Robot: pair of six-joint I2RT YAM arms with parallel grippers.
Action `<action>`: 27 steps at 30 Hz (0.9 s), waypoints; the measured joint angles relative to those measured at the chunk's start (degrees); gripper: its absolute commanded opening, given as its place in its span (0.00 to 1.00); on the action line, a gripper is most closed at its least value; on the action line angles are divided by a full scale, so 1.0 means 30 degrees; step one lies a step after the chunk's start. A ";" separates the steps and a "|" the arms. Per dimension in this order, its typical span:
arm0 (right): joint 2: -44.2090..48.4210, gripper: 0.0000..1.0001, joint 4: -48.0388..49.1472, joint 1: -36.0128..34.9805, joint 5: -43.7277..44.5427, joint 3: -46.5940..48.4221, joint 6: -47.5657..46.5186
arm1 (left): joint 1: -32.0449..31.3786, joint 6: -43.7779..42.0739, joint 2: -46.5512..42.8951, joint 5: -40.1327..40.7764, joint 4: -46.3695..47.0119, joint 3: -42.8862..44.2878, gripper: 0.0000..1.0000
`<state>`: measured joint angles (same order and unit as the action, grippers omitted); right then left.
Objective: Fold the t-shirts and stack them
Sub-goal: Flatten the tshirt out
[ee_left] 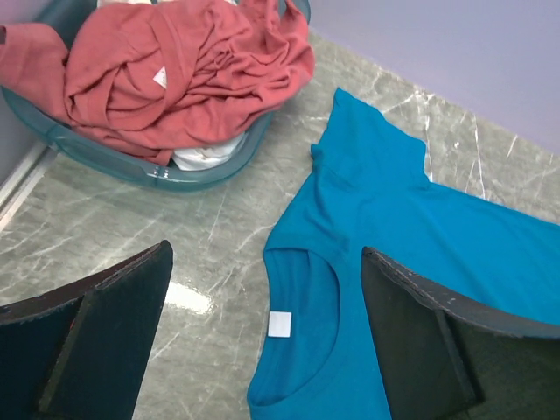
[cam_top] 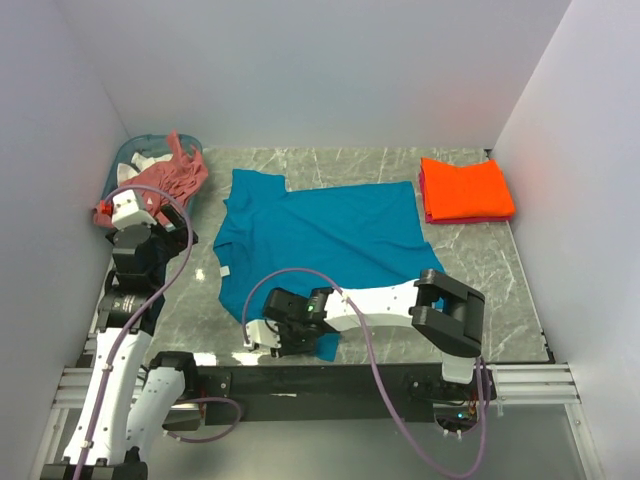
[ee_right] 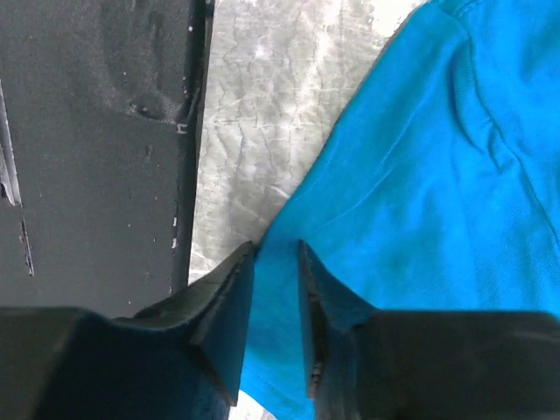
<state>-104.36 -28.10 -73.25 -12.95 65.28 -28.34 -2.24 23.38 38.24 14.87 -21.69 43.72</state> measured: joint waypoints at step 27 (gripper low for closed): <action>-0.3002 0.17 -0.3774 -0.2361 -0.5778 0.8043 0.0007 | 0.0000 0.0007 -0.0845 0.0525 0.0299 -0.0124 0.93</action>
<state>-113.36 -39.42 -80.34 -30.28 89.41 -28.32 -2.24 23.40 35.70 16.45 -20.80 43.35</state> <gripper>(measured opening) 0.067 0.934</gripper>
